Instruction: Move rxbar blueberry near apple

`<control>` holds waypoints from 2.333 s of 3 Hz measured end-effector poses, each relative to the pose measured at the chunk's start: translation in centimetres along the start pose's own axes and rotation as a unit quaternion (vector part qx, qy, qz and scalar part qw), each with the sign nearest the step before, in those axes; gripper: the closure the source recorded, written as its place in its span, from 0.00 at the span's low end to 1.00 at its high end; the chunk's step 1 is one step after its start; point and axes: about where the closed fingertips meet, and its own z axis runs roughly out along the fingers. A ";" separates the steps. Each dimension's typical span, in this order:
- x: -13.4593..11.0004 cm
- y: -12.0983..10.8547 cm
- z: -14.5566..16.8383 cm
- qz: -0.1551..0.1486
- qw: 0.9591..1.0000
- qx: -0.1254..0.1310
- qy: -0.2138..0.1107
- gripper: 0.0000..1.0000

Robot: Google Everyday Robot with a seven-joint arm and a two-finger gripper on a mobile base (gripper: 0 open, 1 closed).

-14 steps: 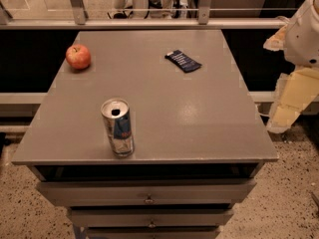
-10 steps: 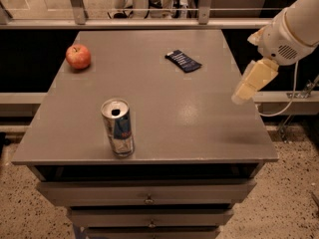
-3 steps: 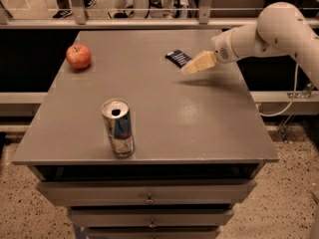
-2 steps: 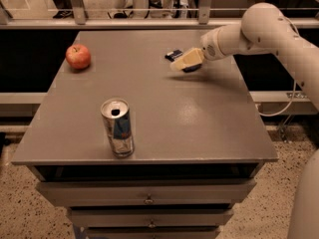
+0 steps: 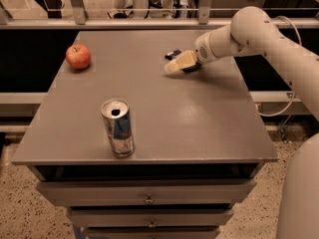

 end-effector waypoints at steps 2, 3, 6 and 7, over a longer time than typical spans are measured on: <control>1.1 -0.6 1.3 0.021 1.000 0.008 0.006 0.55; 0.8 -0.6 1.2 0.021 1.000 0.008 0.006 0.86; 0.5 -0.6 0.9 0.021 1.000 0.008 0.006 1.00; 0.4 -0.6 0.9 0.021 1.000 0.008 0.006 1.00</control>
Offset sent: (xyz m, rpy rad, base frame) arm 0.0108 -0.0073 -0.0154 0.0145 0.0242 -0.0576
